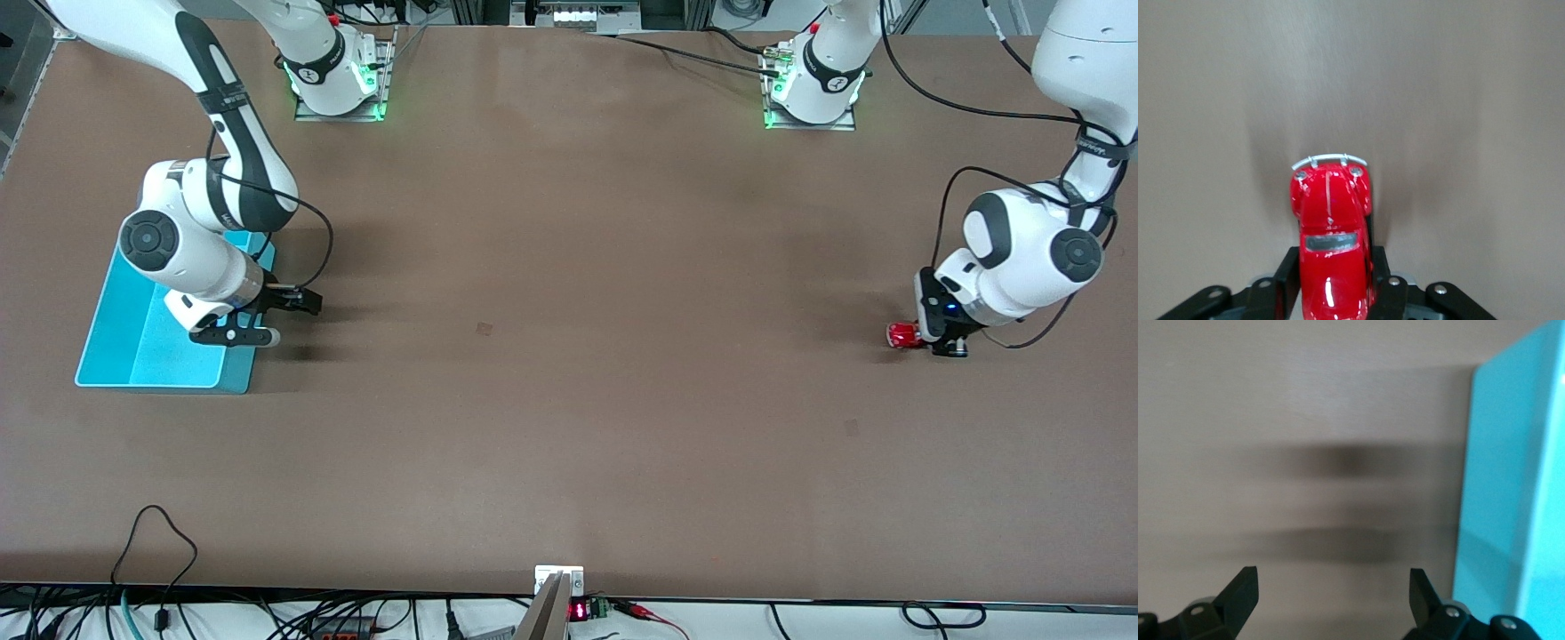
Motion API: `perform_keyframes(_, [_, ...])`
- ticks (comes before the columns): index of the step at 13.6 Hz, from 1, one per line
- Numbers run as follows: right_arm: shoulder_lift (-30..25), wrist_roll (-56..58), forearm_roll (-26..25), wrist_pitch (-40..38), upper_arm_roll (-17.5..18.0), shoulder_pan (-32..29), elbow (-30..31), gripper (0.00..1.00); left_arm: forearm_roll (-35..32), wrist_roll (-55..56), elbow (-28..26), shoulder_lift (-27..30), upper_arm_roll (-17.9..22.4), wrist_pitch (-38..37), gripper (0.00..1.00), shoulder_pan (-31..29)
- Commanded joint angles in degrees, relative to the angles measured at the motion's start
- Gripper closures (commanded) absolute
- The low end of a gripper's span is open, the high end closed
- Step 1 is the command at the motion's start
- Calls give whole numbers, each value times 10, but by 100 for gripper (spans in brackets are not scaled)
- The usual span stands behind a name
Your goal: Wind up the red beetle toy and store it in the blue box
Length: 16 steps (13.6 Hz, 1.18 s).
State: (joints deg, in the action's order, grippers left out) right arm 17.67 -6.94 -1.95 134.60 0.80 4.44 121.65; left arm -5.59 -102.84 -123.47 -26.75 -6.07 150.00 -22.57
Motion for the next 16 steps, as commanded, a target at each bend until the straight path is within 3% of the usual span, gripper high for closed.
perform_keyframes(1, [4, -10, 12, 0, 3, 47, -11, 0, -7, -14, 16, -6, -5, -30, 0, -11])
perform_keyframes(5, [5, -15, 14, -21, 3, 70, -13, 0, -6, -14, 72, 76, -46, -206, 0, 11])
perform_keyframes(7, [15, -14, 13, -21, 3, 69, -21, 0, -5, -14, 88, 113, -53, -258, 0, 39])
perform_keyframes(10, [25, -13, 17, -18, 3, 70, -36, 0, 2, -5, 88, 139, -61, -262, 0, 70])
perform_keyframes(13, [25, -12, 32, -22, 2, 71, -39, 0, 73, 29, 96, 137, -61, -258, 0, 75])
perform_keyframes(16, [27, -18, 34, -17, 2, 71, -43, 0, 81, 191, 112, 135, -61, -258, 0, 93])
